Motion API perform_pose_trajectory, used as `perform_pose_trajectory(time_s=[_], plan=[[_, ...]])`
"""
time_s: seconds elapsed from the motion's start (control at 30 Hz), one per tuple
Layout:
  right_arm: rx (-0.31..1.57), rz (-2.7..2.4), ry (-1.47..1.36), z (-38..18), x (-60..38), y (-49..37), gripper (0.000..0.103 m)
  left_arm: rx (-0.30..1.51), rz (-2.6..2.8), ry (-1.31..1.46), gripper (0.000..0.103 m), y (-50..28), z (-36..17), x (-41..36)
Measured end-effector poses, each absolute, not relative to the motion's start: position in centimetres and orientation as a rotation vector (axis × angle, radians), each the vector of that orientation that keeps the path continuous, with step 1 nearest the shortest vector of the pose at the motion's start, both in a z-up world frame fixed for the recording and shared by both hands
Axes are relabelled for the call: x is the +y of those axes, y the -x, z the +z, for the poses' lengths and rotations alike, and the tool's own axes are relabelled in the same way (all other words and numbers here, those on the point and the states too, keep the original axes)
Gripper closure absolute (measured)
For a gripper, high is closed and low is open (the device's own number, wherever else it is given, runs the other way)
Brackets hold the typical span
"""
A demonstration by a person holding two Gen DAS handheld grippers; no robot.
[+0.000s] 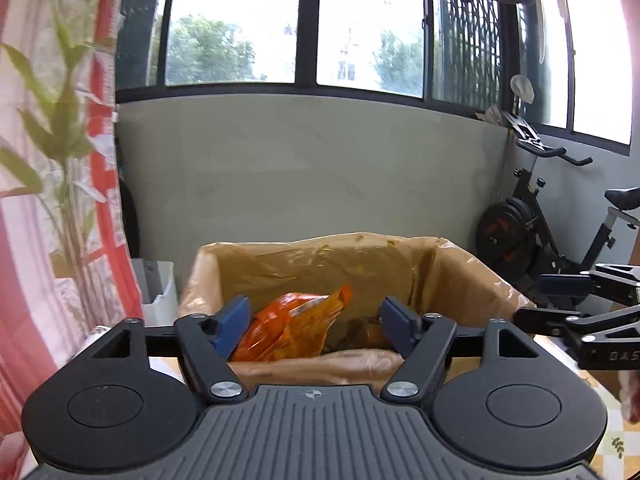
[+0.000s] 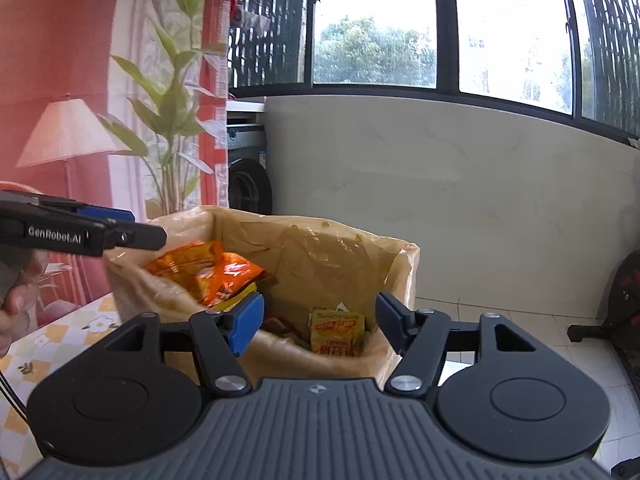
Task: Organize snacks
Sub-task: 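Move both tools back down toward the remaining snacks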
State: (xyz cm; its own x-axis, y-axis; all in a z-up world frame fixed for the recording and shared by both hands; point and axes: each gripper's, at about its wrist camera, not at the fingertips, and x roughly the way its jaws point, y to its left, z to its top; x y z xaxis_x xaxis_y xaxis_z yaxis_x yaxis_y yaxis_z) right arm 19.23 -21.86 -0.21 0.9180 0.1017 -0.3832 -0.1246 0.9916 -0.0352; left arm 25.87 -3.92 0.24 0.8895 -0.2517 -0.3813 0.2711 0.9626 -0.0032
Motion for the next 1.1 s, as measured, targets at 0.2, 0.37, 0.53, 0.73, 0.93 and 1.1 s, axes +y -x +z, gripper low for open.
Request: perform_pose_trajectory(time_s=[0.2,0.37,0.53,0.73,0.93,1.1], plan=[[0.372,0.127,0.037,-0.9,-22.3,-16.2,0.037,0.356,-0.232,-0.062,0.027,-22.8,-0.2,-1.9],[0.381,0.114,0.013,-1.7,-23.1,-14.9,0.037,0.373,-0.230,-0.033,0.027,-20.9,-1.7,-0.4],[0.397,0.089,-0.006,-2.9,-24.0,-14.3,0.037,0.402,-0.227,-0.004,0.027,-20.4,-3.7,-0.1],[0.415,0.070,-0.021,-5.1,-24.5,-13.5,0.037,0.449,-0.249,0.023,0.028,-20.1,-6.2,-0.7],[0.466,0.053,-0.080,-8.3,-25.2,-12.7,0.037,0.521,-0.298,0.010,0.028,-19.5,-9.1,-2.5],[0.522,0.031,-0.108,-10.9,-25.2,-12.0,0.037,0.578,-0.342,-0.021,0.029,-19.2,-11.2,-3.6]])
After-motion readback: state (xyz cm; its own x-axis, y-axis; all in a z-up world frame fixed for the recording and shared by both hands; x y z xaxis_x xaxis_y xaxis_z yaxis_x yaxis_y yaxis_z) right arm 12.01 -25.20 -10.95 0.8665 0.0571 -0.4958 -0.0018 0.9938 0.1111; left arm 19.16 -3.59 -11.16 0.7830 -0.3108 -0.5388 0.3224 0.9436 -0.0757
